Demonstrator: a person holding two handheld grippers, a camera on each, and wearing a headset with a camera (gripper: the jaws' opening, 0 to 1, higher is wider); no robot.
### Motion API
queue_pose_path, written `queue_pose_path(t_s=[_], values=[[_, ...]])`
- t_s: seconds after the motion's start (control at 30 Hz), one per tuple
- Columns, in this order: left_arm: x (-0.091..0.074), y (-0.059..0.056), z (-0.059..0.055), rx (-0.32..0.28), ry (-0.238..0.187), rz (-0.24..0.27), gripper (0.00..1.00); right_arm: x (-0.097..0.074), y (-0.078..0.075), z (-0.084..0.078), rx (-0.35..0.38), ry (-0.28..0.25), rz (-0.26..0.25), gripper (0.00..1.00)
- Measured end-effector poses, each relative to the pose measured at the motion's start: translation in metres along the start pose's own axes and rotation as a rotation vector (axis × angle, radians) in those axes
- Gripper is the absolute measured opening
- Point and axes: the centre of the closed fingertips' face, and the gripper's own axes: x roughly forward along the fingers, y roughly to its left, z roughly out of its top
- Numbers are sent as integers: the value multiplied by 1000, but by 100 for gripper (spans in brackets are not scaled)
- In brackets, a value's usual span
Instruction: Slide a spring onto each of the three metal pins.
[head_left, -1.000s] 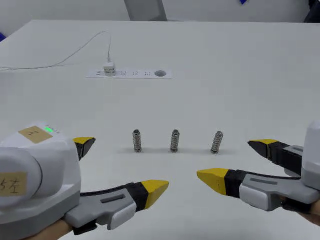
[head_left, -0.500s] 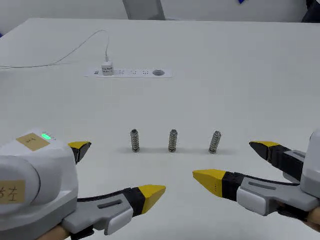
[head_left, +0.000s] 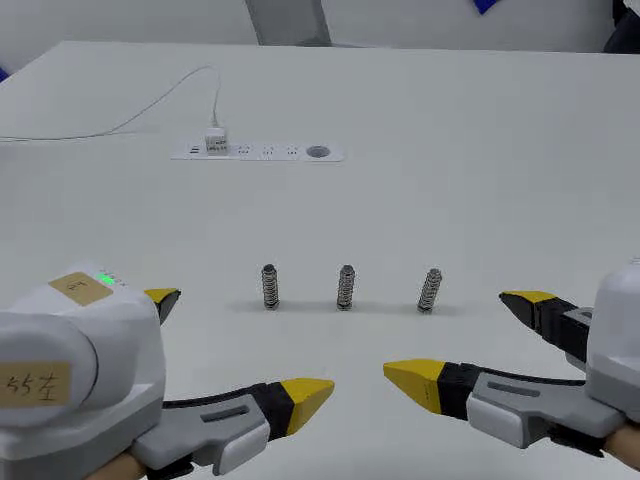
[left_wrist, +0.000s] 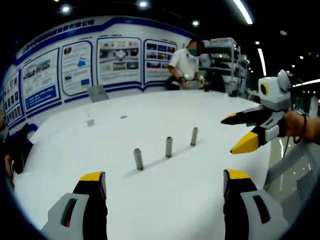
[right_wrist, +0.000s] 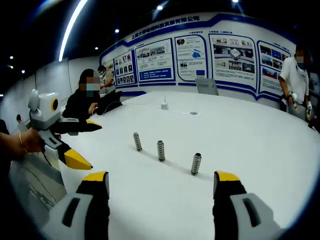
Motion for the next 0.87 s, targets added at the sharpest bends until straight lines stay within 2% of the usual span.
queue_pose_path(t_s=[0.27, 0.57, 0.87], values=[[1, 2, 0, 12, 2, 8, 100, 1, -3, 2, 3, -12, -9, 87], [0, 3, 0, 15, 1, 15, 100, 1, -1, -4, -29, 23, -7, 87], [0, 3, -2, 17, 10, 16, 100, 0, -4, 0, -10, 6, -14, 86]])
